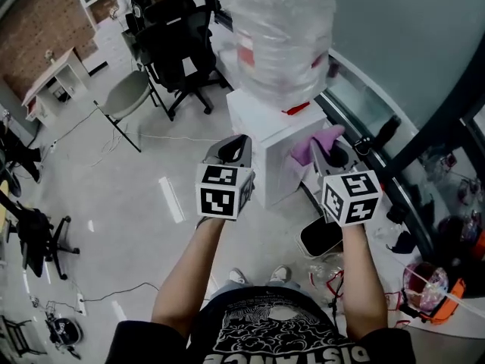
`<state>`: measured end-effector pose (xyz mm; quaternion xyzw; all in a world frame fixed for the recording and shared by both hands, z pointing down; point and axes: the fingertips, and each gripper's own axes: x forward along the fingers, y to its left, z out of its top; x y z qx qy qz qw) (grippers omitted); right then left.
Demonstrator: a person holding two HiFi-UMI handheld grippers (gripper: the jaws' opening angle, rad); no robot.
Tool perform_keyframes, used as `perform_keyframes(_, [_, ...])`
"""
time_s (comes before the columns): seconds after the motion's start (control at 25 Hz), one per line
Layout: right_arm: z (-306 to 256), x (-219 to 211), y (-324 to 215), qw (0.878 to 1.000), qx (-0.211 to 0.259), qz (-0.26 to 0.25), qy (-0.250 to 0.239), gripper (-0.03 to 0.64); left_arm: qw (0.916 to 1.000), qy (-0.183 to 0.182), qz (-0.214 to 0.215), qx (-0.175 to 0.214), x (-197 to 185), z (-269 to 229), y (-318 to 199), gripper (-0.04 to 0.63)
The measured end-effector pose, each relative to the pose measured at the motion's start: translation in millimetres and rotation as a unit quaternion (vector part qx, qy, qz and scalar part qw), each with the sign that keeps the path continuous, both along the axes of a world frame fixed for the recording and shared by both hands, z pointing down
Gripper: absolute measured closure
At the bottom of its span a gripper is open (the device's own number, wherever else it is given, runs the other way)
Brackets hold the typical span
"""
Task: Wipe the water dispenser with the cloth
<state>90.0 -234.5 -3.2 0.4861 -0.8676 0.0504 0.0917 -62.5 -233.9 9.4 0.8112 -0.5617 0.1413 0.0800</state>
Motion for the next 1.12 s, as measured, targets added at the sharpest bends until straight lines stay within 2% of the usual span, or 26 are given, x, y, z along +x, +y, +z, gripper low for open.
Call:
perform_keyframes(0.24, [-4.7, -1.9, 0.6, 0.999, 0.012, 0.032, -0.002, 0.572, 0.9997, 0.008, 0.024, -0.002, -18.2, -6.4, -1.8, 0.568])
perform_keyframes(0.44, [-4.2, -1.1, -1.4, 0.999, 0.013, 0.047, 0.001, 0.572, 0.9996, 0.014, 0.023, -0.001, -34.0, -6.3, -4.7, 0.568])
perform_keyframes(0.72, [-7.2, -5.1, -0.7, 0.998, 0.029, 0.056, 0.011, 0.572, 0.9997, 0.011, 0.021, 0.004, -40.4, -5.4, -7.5, 0.568])
perform_keyframes(1.12, [-2.2, -13.8, 1.4, 0.998, 0.024, 0.053, 0.017, 0.572, 0.9997, 0.009, 0.021, 0.007, -42.5, -7.8, -6.0, 0.568])
